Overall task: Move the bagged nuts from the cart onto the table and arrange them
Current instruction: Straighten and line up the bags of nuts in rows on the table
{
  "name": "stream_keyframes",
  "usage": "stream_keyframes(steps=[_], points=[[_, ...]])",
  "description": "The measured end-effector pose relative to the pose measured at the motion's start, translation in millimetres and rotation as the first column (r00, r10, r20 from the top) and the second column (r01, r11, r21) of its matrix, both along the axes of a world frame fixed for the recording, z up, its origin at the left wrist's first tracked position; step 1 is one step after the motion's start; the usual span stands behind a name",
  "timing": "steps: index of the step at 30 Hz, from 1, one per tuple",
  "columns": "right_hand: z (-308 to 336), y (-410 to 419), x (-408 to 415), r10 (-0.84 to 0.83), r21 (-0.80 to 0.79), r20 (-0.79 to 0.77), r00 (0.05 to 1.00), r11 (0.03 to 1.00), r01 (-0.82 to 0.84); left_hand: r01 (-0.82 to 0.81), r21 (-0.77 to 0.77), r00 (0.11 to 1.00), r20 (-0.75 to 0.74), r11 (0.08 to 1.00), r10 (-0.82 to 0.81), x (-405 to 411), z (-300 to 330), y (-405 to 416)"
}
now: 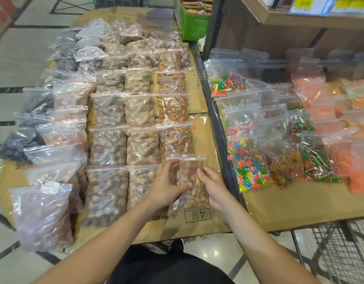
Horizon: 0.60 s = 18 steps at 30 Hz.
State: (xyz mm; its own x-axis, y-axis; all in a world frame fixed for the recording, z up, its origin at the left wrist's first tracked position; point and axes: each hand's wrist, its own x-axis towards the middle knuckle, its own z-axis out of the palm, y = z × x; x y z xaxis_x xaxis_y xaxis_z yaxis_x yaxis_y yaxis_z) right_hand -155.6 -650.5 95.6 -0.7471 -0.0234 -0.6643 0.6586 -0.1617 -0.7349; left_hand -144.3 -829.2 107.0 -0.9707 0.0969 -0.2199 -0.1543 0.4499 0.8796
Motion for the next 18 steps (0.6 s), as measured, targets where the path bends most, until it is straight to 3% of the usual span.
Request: stream_keyframes(steps=[6, 10, 14, 18], points=[[7, 18, 3, 0.326, -0.099, 0.047, 0.944, 0.942, -0.32, -0.071, 0.094, 0.997, -0.023, 0.993, 0.074, 3, -12, -7], [11, 18, 1, 0.279, -0.057, 0.006, 0.96, 0.959, -0.278, -0.132, 0.196, 0.991, 0.062, 0.972, 0.122, 7, -15, -6], [14, 17, 4, 0.092, -0.144, -0.093, 0.991, 0.984, -0.105, -0.051, 0.251, 0.986, 0.167, 0.967, 0.008, 7, -14, -9], [11, 17, 7, 0.162, -0.185, 0.031, 0.986, 0.971, -0.154, -0.056, 0.244, 0.988, 0.153, 0.968, 0.019, 6, -15, -13]])
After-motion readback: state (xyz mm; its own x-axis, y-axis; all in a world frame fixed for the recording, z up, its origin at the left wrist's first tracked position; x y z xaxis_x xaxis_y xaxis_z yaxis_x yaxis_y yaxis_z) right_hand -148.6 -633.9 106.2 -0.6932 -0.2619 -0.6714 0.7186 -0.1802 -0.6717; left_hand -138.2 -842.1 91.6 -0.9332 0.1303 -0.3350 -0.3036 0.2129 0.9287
